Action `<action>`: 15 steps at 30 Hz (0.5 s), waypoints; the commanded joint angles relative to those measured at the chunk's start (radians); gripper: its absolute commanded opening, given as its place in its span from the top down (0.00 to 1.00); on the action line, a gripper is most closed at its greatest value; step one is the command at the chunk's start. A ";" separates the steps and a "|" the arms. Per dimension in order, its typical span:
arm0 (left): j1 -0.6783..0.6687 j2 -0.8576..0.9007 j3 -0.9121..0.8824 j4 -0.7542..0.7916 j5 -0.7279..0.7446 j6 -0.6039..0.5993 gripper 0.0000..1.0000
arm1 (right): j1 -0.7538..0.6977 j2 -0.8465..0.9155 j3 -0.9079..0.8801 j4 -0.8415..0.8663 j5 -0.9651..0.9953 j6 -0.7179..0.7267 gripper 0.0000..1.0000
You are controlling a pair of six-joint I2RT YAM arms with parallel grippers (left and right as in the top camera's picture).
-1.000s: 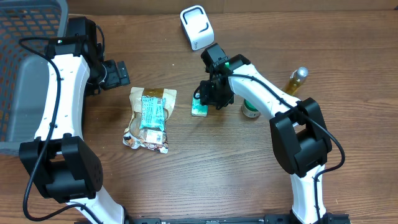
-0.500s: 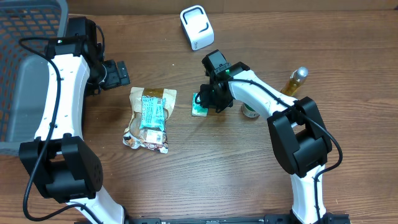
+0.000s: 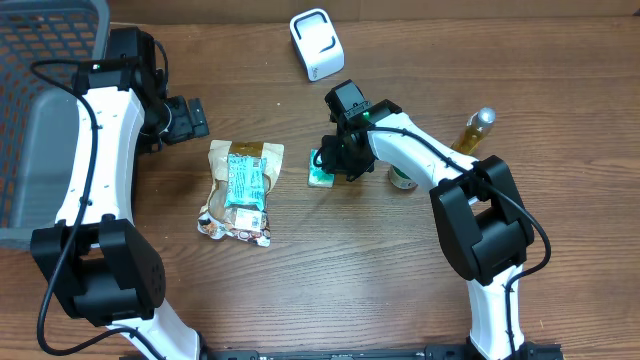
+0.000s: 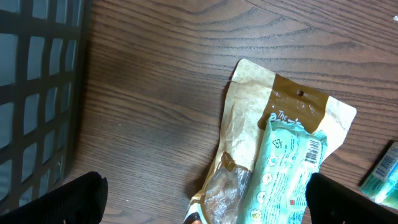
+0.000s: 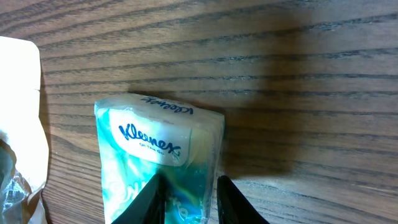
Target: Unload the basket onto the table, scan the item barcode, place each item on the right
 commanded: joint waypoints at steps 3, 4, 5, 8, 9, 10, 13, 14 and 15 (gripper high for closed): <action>-0.007 -0.006 -0.002 -0.001 0.007 0.015 0.01 | 0.000 -0.016 -0.021 -0.005 0.009 0.000 0.76; -0.007 -0.006 -0.002 -0.001 0.007 0.015 0.00 | 0.000 -0.016 -0.021 -0.005 0.009 0.000 0.76; -0.007 -0.006 -0.002 -0.001 0.007 0.015 0.01 | 0.000 -0.016 -0.021 -0.005 0.009 0.000 0.76; -0.007 -0.006 -0.002 -0.001 0.007 0.015 0.00 | 0.000 -0.016 -0.021 -0.005 0.009 0.000 0.76; -0.007 -0.006 -0.002 -0.001 0.007 0.015 0.01 | -0.002 -0.016 -0.019 -0.005 0.006 0.000 0.76; -0.007 -0.006 -0.002 -0.001 0.007 0.015 0.01 | -0.003 -0.016 -0.018 -0.005 -0.008 0.000 0.76; -0.007 -0.006 -0.002 -0.001 0.007 0.015 0.00 | -0.014 -0.016 -0.010 -0.002 -0.080 0.000 0.76; -0.007 -0.006 -0.002 -0.001 0.007 0.015 0.01 | -0.019 -0.016 -0.006 -0.005 -0.093 -0.001 0.75; -0.007 -0.006 -0.002 -0.001 0.007 0.015 0.00 | -0.025 -0.016 -0.005 -0.005 -0.104 0.000 0.74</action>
